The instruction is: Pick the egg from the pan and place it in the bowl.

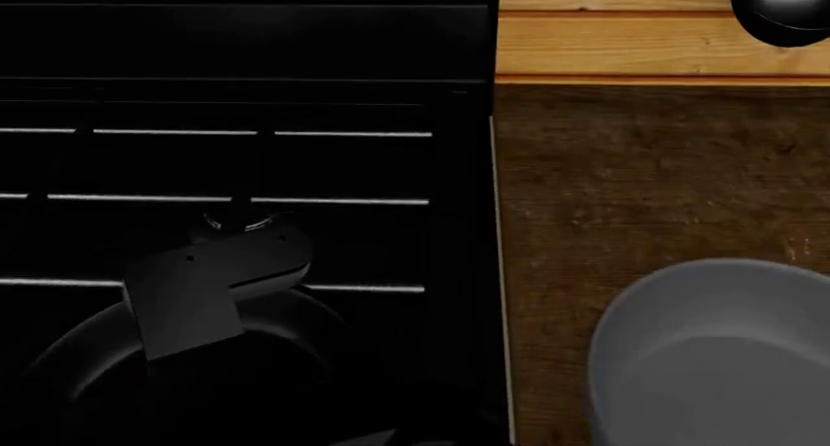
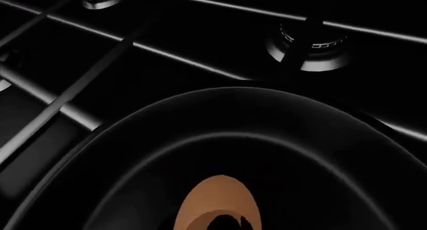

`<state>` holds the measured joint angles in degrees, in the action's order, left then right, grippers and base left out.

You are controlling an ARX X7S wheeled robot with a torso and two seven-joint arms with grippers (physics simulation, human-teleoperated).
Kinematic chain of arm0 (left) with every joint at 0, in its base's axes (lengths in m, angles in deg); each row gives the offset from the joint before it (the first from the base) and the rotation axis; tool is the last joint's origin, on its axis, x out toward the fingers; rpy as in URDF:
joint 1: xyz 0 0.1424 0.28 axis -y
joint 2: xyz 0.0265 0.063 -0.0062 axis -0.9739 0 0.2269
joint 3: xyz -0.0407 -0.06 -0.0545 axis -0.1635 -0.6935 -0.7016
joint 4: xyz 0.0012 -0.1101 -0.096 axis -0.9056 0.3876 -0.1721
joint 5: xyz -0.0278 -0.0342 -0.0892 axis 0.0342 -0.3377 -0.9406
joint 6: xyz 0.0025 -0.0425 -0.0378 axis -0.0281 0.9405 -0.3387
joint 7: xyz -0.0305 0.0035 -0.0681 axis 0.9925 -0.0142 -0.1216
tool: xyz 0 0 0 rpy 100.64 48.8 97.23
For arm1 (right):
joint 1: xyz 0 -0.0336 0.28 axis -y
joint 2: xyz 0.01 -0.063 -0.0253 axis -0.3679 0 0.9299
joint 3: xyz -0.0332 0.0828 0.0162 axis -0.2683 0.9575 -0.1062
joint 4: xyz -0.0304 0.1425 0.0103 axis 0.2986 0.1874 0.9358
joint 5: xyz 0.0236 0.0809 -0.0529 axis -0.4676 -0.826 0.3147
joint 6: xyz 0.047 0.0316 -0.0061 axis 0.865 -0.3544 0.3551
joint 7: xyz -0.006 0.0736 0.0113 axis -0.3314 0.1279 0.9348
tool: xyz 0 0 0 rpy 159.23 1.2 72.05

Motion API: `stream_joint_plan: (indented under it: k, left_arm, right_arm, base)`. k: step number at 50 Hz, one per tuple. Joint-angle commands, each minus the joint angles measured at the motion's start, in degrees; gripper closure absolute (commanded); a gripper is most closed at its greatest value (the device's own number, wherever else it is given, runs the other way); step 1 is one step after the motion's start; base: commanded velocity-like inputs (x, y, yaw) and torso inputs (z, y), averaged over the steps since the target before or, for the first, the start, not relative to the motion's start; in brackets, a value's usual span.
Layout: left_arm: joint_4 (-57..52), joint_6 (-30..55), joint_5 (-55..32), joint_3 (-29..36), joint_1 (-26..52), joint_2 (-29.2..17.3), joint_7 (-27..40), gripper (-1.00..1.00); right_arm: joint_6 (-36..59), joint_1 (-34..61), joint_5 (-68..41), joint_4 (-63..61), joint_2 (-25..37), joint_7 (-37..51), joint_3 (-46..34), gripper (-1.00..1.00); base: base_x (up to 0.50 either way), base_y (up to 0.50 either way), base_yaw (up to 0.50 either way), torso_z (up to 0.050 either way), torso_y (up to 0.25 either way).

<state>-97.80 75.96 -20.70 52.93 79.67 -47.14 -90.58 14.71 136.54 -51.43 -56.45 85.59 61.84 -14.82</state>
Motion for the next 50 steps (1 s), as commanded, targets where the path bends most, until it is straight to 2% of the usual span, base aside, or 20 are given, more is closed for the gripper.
stream_joint_plan:
  k: [1,14,23,35,45,50]
  left_arm:
    - [0.04,-0.93,-0.86,-0.91,-1.08,0.14,0.65,-1.0]
    - [-1.38,0.9,-0.5,-0.56,-1.31,-0.84,0.17,-1.0]
    - [-2.19,1.65,0.47,0.04,-1.29,-0.88,-0.79,-1.0]
    - [-1.88,1.94,1.11,1.29,-0.65,-0.01,-0.79,-1.0]
    - [-1.39,1.28,0.75,1.35,-0.68,0.67,-0.18,-1.0]
    - [-2.08,1.45,0.72,1.28,-1.2,0.57,-0.32,-1.0]
  right_arm:
    - [-0.02,-0.31,0.68,0.02,-0.31,-0.2,-0.89,1.0]
    - [-0.07,0.44,0.01,-1.69,-0.26,0.98,-0.81,1.0]
    - [-0.76,4.6,-1.92,-6.67,1.53,4.29,2.55,1.0]
    - [-1.63,10.59,-6.15,-13.82,7.07,9.05,8.19,1.0]
    - [-2.28,16.53,-9.57,-18.05,15.64,13.09,14.34,1.0]
    - [-1.66,16.53,-9.05,-17.54,20.55,13.47,15.37,1.0]
  base:
    - [0.0,0.0,0.0,0.0,0.0]
    - [0.0,0.0,0.0,0.0,0.0]
    - [0.0,0.0,0.0,0.0,0.0]
    - [0.0,0.0,0.0,0.0,0.0]
    - [0.0,0.0,0.0,0.0,0.0]
    - [0.0,0.0,0.0,0.0,0.0]
